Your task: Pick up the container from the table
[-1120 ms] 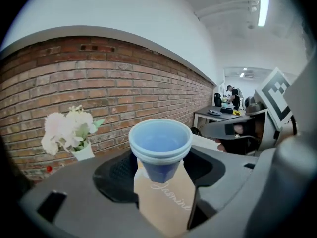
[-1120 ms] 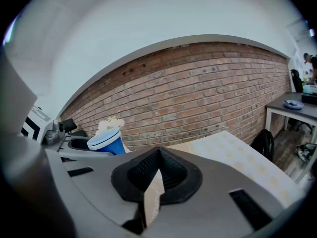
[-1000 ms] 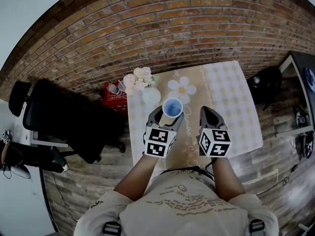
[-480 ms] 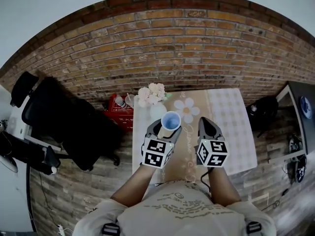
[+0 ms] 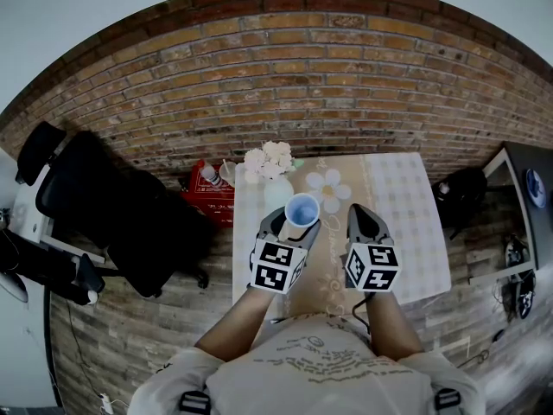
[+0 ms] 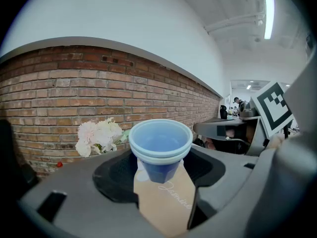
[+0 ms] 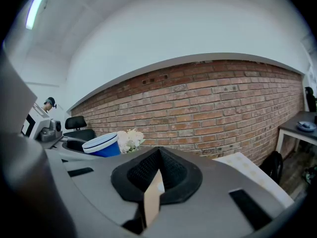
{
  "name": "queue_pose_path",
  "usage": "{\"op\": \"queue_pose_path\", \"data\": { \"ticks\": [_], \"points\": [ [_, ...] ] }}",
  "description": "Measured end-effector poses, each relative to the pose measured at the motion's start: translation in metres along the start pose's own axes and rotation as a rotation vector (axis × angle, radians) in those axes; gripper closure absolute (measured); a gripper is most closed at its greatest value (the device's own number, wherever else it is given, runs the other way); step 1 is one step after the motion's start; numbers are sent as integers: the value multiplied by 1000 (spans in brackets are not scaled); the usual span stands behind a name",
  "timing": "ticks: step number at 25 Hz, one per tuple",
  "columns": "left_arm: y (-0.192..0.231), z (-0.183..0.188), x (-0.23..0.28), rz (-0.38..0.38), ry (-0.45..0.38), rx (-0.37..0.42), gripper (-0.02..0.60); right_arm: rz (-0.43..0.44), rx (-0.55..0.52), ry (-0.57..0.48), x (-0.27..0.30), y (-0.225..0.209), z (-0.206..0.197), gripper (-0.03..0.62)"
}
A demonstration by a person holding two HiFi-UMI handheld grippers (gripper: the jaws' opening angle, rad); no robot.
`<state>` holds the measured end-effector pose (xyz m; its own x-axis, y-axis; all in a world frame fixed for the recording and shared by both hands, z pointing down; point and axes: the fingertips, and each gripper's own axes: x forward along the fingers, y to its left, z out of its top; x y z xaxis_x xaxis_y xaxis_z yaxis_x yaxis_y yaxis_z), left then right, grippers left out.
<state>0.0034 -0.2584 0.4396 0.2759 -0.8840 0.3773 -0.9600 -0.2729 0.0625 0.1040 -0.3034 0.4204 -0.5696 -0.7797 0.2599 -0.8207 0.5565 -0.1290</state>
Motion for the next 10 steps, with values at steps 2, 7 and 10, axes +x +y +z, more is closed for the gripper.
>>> {"op": "queue_pose_path", "data": {
  "ticks": [2,7,10],
  "points": [
    [-1,-1,0,-1,0,-1,284,3,3,2,-1,1,-2,592],
    [1,-4,0,-2,5,-3,284,8,1,9,0,4,-6,592],
    [4,-5,1,-2,9,-6,284,9,-1,11,2,4,-6,592]
  ]
}}
